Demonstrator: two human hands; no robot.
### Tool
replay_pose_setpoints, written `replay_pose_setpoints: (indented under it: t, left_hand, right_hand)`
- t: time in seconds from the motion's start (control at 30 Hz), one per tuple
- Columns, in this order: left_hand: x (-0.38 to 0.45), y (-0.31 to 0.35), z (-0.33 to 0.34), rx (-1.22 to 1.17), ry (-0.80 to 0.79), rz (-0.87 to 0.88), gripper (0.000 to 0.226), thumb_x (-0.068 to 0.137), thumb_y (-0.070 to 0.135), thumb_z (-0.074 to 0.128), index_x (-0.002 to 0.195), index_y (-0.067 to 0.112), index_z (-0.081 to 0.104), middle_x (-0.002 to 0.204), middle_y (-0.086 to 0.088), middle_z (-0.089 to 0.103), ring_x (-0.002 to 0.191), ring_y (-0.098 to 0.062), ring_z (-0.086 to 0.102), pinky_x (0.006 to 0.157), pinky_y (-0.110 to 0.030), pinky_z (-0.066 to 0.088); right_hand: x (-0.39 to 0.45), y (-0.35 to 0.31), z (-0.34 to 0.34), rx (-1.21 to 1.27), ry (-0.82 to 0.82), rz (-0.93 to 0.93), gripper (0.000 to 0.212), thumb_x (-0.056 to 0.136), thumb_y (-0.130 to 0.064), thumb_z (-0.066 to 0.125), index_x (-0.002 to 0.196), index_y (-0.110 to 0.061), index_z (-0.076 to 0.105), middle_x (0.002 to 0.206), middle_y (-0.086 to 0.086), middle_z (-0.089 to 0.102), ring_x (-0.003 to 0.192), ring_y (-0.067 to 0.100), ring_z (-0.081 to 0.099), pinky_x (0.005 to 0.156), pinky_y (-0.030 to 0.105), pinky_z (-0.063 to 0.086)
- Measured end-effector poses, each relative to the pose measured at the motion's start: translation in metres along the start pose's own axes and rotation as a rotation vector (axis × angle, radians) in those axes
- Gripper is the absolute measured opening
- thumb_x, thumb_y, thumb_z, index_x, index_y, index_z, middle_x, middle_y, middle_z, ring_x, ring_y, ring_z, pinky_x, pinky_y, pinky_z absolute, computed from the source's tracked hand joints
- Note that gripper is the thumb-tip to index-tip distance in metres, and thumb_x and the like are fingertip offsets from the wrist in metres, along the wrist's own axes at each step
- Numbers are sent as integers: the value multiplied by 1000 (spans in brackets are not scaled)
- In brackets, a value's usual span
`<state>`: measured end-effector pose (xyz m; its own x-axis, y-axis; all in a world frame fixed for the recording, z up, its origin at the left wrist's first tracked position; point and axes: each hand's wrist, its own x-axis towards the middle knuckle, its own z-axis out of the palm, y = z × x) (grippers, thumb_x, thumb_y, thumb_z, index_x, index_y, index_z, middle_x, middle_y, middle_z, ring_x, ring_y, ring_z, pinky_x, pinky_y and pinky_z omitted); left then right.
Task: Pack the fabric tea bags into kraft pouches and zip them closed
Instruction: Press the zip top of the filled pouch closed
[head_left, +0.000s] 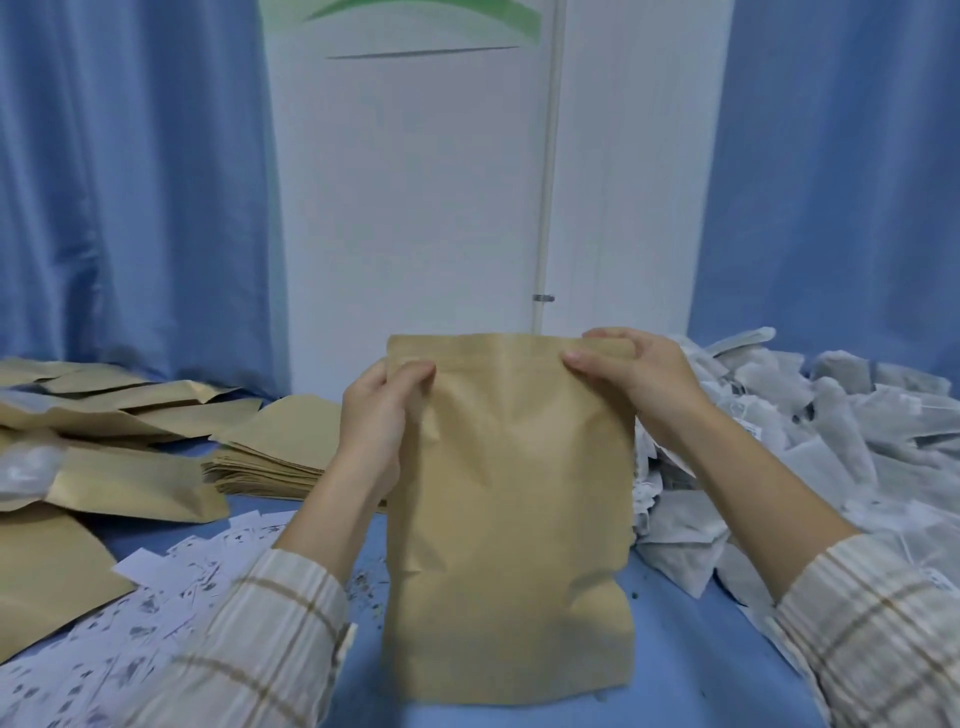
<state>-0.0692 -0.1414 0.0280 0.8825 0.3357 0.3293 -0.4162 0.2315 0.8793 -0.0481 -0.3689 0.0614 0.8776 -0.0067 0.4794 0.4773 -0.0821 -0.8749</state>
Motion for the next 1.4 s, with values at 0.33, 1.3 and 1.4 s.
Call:
replay_pose_setpoints:
  t: [0.33,1.3,1.4]
  left_hand:
    - [-14,-5,8,123,17,159,9,86,9,65,78,9,62,69,-1,63,63,-14,56,60,-26,44]
    - [-24,-18,35,433,100,406,45,97,15,45,56,18,27,41,10,36,46,-3,33,47,-19,27]
    - [-23,-19,33,384,96,389,46,98,15,45,55,19,27,42,12,37,46,-3,31,47,-19,25]
  right_hand:
    - [9,-17,29,-912,-105,-410,20,89,-37,50,108,-37,58,101,-16,66,97,8,59,77,26,41]
    - [10,-9,114,-1165,245,-694,60,99,-45,28,62,-14,62,65,8,64,61,30,53,56,29,25]
    - [16,-11,110,-1156,156,-648,60,98,-48,29,60,-15,62,57,4,58,65,30,57,55,28,26]
